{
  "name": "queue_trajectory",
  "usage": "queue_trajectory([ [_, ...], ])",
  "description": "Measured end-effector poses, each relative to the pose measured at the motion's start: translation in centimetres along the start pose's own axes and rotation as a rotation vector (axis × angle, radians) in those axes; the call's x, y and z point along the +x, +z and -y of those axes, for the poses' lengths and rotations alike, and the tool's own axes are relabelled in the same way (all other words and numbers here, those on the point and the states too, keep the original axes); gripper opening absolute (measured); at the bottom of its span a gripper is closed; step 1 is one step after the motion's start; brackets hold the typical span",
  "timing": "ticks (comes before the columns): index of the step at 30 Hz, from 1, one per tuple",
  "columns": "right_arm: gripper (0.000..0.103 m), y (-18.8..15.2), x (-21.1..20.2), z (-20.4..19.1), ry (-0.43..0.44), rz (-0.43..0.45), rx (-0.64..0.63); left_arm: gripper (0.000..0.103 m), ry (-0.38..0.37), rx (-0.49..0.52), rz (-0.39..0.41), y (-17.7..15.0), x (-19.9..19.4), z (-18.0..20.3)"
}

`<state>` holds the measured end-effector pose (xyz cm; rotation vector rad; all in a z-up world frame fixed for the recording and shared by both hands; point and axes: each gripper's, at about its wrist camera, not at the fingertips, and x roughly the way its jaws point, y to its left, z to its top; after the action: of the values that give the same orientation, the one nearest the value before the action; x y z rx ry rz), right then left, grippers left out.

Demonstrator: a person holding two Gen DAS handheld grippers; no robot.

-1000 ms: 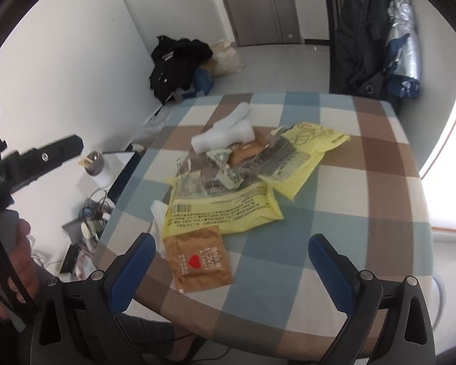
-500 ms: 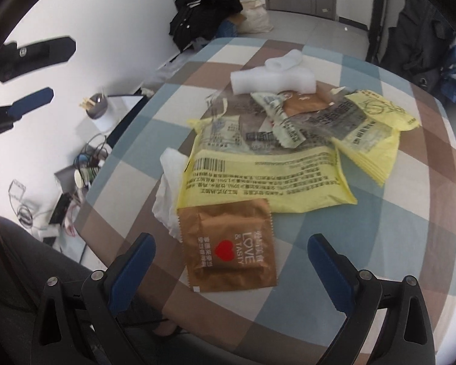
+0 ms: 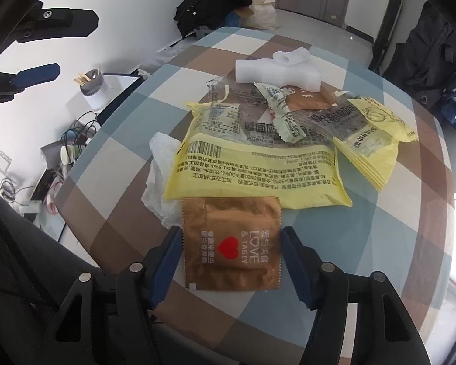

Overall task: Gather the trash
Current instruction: 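Grasp the brown LOVE packet with the right gripper while the left gripper grasps white foam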

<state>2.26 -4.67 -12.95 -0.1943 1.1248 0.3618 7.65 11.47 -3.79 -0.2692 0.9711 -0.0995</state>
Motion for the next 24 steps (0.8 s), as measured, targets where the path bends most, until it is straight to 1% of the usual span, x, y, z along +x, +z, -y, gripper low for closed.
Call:
queue_trajectory([
  [2, 0.065, -0.4, -0.4, 0.8, 0.012, 0.000, 0.025, 0.100, 0.009, -0.004, 0.015, 0.0, -0.1, 0.1],
  [4, 0.064, -0.7, -0.8, 1.8, 0.031, 0.005, 0.056, 0.100, 0.009, 0.001, 0.011, 0.1, 0.0, 0.4],
  [8, 0.064, -1.2, -1.7, 3.4, 0.038, 0.022, 0.093, 0.100, 0.016, 0.021, -0.003, -0.1, 0.4, 1.3],
  [10, 0.064, -1.6, -2.3, 4.2, 0.048, 0.031, 0.111, 0.100, 0.001, 0.029, -0.013, 0.0, 0.5, 1.8],
  [14, 0.064, -2.1, -3.3, 5.7, 0.058, 0.055, 0.145, 0.100, -0.061, 0.057, -0.068, 1.1, 0.9, 3.4],
  [16, 0.064, -2.3, -3.7, 6.5, 0.071, 0.067, 0.168, 0.100, -0.072, 0.104, -0.086, 2.0, 1.1, 4.9],
  [18, 0.064, -2.6, -4.3, 7.6, 0.092, 0.078, 0.197, 0.100, -0.078, 0.150, -0.083, 3.0, 1.4, 6.2],
  [20, 0.064, -2.8, -4.7, 8.6, 0.102, 0.086, 0.223, 0.100, -0.093, 0.201, -0.095, 4.4, 2.3, 7.9],
  [24, 0.064, -3.1, -5.7, 10.2, 0.122, 0.112, 0.259, 0.100, -0.094, 0.313, -0.178, 6.9, 6.2, 11.1],
])
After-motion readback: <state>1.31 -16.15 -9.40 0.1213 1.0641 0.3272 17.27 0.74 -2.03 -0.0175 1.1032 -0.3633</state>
